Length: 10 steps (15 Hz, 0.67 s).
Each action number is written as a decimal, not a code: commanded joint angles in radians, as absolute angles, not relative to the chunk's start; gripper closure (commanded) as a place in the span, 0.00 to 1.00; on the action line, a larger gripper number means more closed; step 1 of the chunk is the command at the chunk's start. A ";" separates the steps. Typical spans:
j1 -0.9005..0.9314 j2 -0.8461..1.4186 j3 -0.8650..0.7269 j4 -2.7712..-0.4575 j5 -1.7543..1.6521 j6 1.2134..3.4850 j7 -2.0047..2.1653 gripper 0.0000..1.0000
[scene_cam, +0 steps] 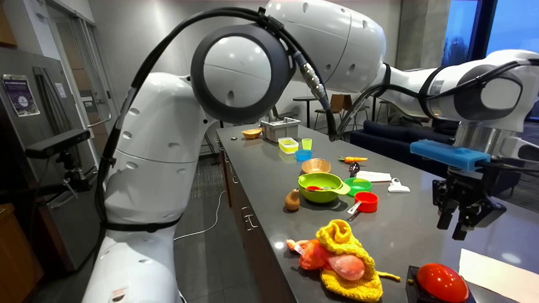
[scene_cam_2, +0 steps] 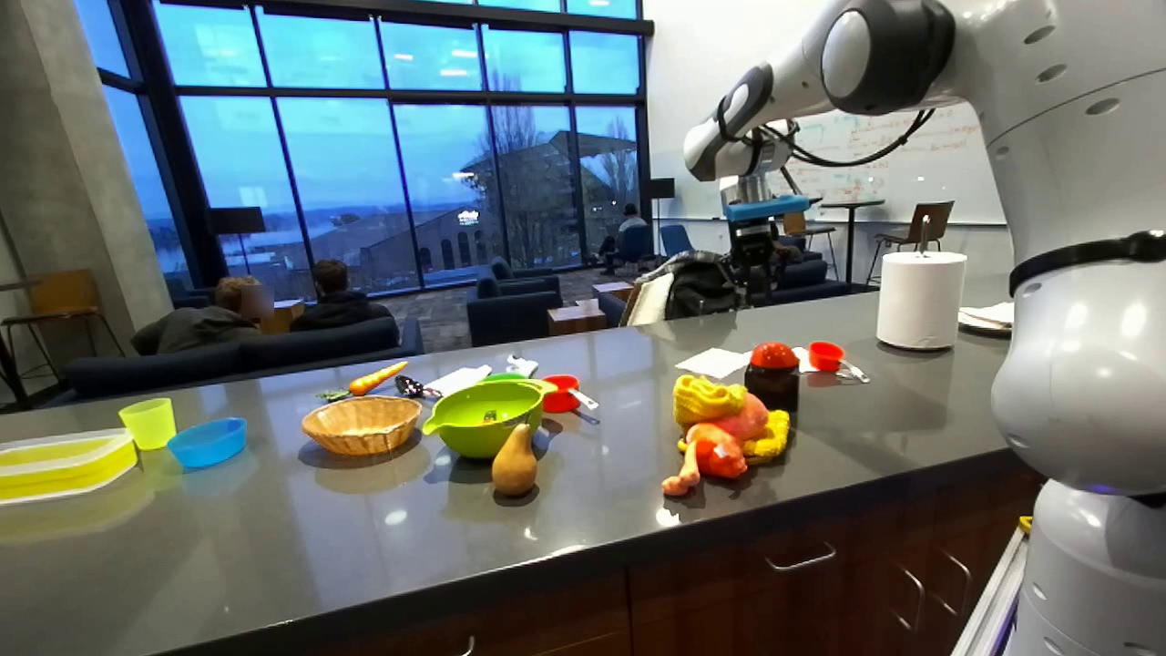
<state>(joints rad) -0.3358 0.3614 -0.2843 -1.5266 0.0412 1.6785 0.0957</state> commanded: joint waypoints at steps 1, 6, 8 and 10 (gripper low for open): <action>-0.326 0.332 -0.280 -1.559 0.019 1.652 0.108 0.29; -0.304 0.321 -0.257 -1.581 0.035 1.588 0.093 0.00; -0.295 0.317 -0.243 -1.587 0.047 1.566 0.088 0.00; -0.287 0.314 -0.229 -1.589 0.063 1.545 0.086 0.00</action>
<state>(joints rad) -0.2975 0.3593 -0.2453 -1.5526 0.0461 1.5764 0.0925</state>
